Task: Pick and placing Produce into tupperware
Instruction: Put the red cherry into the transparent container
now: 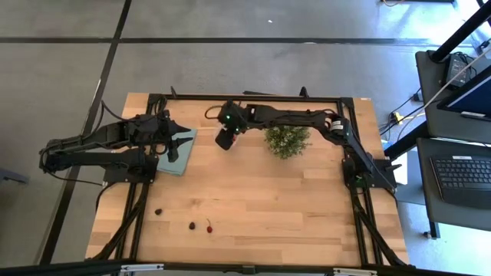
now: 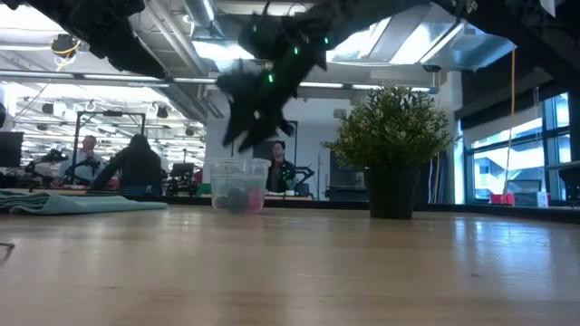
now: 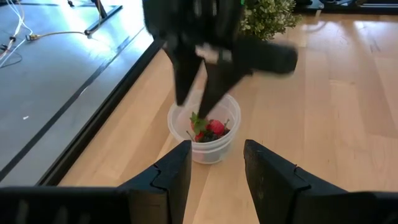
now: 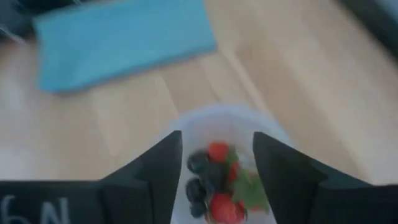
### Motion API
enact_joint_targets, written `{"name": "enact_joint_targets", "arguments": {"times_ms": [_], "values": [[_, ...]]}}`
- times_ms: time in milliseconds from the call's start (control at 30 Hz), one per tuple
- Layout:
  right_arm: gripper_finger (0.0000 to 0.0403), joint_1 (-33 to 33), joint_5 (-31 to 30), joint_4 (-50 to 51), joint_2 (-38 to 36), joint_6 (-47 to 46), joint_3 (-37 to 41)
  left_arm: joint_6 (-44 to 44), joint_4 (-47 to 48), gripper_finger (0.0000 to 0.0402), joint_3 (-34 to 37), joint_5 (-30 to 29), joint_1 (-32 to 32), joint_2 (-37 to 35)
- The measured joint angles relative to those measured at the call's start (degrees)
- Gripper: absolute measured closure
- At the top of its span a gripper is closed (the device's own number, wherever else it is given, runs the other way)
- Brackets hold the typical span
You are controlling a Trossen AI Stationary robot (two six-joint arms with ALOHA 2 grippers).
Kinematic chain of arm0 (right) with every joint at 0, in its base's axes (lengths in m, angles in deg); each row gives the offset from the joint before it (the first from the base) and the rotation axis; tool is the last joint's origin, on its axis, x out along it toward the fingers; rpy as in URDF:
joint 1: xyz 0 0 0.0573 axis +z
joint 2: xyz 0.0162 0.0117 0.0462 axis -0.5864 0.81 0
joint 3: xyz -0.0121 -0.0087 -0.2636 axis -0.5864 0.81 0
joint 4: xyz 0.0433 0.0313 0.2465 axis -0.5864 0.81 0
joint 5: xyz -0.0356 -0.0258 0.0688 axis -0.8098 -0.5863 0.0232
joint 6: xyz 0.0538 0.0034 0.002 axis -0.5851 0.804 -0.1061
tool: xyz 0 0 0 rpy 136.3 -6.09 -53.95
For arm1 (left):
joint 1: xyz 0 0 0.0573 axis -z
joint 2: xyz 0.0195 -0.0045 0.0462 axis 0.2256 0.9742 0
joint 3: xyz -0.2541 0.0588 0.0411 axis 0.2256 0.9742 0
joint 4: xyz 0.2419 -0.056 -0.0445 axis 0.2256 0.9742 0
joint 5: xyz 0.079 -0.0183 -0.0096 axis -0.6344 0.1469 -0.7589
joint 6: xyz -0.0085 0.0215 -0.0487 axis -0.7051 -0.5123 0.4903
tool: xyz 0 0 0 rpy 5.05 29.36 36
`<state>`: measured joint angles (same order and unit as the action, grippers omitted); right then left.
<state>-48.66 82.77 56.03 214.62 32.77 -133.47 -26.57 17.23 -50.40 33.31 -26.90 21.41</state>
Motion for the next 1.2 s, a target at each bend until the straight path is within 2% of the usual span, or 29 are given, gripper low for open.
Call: {"name": "enact_joint_targets", "arguments": {"times_ms": [167, 333, 533, 667, 767, 1033, 1100, 1200], "values": [[0.0188, 0.1, 0.2, 7.9, -0.3, 5.0, -12.1, -0.4, -0.1, 0.0262, 0.0, 0.1, 0.0, 0.0], [0.0186, 0.3, -1.6, 16.8, -0.4, 8.2, -23.9, -2.5, -1.6, 0.0262, 0.0, 5.5, 0.1, -0.1], [0.0186, 0.6, -6.8, 17.4, -9.1, 10.7, -18.6, -2.5, -2.7, 0.0262, 0.0, 10.9, 0.1, -1.0], [0.0186, 0.7, -12.4, 17.6, -16.9, 10.7, -11.4, -2.5, -4.4, 0.0262, 0.0, 12.9, 1.2, -2.3], [0.0186, 1.6, -16.3, 14.9, -24.1, 9.9, -2.6, -2.8, -5.7, 0.0262, 0.0, 13.6, 2.5, -3.2], [0.0186, 6.7, -32.3, -0.1, -49.0, 4.1, 29.9, -1.4, -5.8, 0.0262, 0.0, 13.4, 5.5, -3.4], [0.0186, 7.7, -34.8, -4.6, -55.5, 3.0, 38.1, -1.3, -6.2, 0.0262, 0.0, 13.4, 5.8, -3.4], [0.0186, 8.4, -35.2, -9.6, -63.8, 2.7, 49.2, -1.4, -8.2, 0.0262, 0.0, 13.1, 5.8, -3.3]]}}
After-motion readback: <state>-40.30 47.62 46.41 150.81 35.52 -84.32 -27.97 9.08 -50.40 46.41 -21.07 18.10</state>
